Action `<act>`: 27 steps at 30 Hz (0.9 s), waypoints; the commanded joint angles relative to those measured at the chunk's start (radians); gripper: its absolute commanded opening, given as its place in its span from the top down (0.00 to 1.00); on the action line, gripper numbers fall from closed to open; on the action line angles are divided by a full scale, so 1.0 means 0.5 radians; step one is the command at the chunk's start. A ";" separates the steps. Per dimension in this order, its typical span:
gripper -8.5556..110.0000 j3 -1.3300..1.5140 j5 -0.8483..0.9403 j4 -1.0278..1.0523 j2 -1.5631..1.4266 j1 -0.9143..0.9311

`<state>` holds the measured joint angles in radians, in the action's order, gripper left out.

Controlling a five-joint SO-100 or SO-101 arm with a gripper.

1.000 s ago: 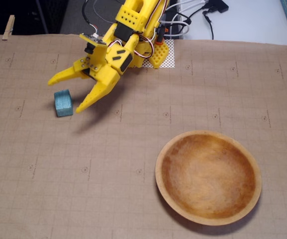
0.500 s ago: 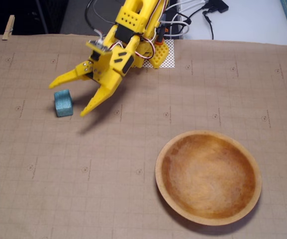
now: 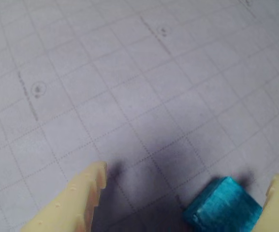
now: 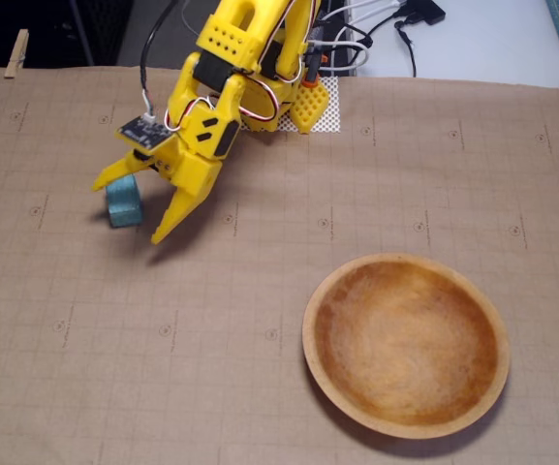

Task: Grasp a blue block and put it in the bowl.

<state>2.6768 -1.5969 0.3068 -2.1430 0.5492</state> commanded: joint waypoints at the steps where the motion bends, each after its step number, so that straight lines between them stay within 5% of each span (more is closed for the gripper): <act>1: 0.57 -0.163 -0.092 0.193 -0.206 0.018; 16: 0.57 -0.580 -0.362 1.138 -0.325 0.135; 27: 0.57 -0.528 -0.377 1.154 -0.095 0.245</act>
<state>2.4559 -1.7810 0.8958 -2.2319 0.6673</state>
